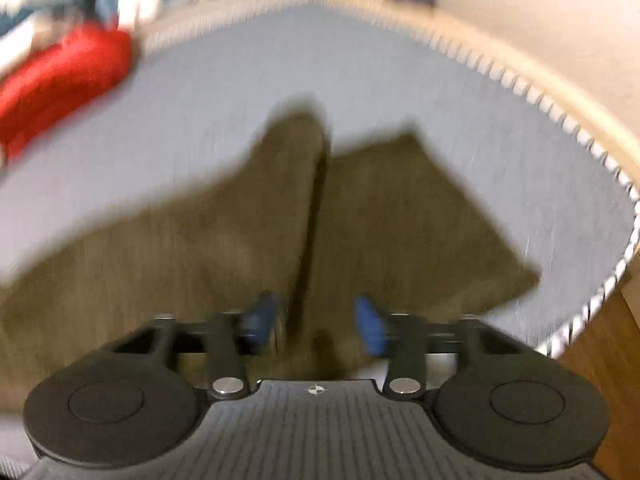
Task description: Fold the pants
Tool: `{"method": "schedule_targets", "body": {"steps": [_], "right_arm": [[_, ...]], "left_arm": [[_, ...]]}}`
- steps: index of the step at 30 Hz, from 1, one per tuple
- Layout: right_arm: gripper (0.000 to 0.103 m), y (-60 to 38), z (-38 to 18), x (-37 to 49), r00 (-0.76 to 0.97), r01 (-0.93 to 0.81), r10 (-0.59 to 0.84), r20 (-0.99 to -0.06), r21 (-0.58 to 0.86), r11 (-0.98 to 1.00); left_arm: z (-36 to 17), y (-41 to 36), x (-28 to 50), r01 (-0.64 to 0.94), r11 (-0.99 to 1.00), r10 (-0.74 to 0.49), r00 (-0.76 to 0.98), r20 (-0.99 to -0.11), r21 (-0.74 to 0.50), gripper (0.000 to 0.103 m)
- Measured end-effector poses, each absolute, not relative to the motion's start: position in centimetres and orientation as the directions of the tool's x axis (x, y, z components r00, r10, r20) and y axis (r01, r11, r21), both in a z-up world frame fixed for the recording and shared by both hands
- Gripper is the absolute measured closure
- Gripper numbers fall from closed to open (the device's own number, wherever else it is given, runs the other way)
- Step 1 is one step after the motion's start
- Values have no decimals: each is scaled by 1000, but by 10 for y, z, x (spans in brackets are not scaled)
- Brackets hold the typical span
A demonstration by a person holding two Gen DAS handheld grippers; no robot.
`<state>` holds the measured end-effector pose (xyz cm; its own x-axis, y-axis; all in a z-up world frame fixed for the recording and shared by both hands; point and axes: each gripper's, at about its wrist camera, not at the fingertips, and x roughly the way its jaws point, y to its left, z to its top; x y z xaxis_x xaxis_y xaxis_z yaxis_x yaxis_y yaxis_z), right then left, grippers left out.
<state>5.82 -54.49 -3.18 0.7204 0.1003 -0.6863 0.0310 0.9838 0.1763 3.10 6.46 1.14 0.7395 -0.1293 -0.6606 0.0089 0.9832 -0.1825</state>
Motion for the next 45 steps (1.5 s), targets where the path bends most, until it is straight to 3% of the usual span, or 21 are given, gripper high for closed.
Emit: {"method": "schedule_targets", "body": {"steps": [4,12,13,14,15,17,20,22,25,27,31,37,40,43,45], "right_arm": [[38,-490,-33,83,765,-133,149,-627,73,988],[34,-382,-92,122,713,-359,49,-700,-304,883],[39,-379,-97,125,713,-371,31,-701,-339,865],[65,-382,-100,123,716,-373,21,-698,-356,857],[84,-390,-98,125,723,-347,6,-691,-356,867],[87,-414,-82,129,781,-209,-42,-623,-323,923],[88,-480,-41,117,848,108,-205,-489,-219,970],[88,-532,-27,103,836,302,-310,-453,-92,949],[89,-612,-37,80,771,473,-315,-553,166,865],[89,-638,-58,72,707,551,-311,-635,220,805],[89,-662,-99,68,590,662,-269,-762,265,702],[89,-646,-79,52,603,723,-344,-720,311,616],[89,-639,-79,48,513,797,-397,-761,251,549],[71,-636,-82,49,395,862,-476,-786,137,488],[58,-635,-71,45,373,890,-559,-741,114,442]], "left_arm": [[6,72,32,-20,986,-100,733,-673,-168,58],[1,93,31,-70,985,-57,729,-682,-157,56],[2,95,31,-73,985,-55,731,-680,-158,56],[3,96,31,-75,984,-54,733,-678,-161,56],[3,97,32,-78,983,-55,734,-677,-165,56],[5,98,33,-81,982,-56,737,-673,-171,56],[9,90,33,-54,985,-67,750,-659,-162,56],[11,82,32,-26,989,-77,756,-650,-148,56],[10,72,32,10,990,-100,752,-651,-141,56],[9,67,32,21,990,-110,747,-655,-142,56],[8,61,34,22,989,-115,744,-658,-148,56],[7,59,29,21,990,-108,744,-659,-138,56],[6,64,30,15,990,-103,741,-664,-138,56],[5,69,31,9,990,-101,736,-669,-140,56],[4,71,30,8,990,-103,735,-670,-143,56]]}}
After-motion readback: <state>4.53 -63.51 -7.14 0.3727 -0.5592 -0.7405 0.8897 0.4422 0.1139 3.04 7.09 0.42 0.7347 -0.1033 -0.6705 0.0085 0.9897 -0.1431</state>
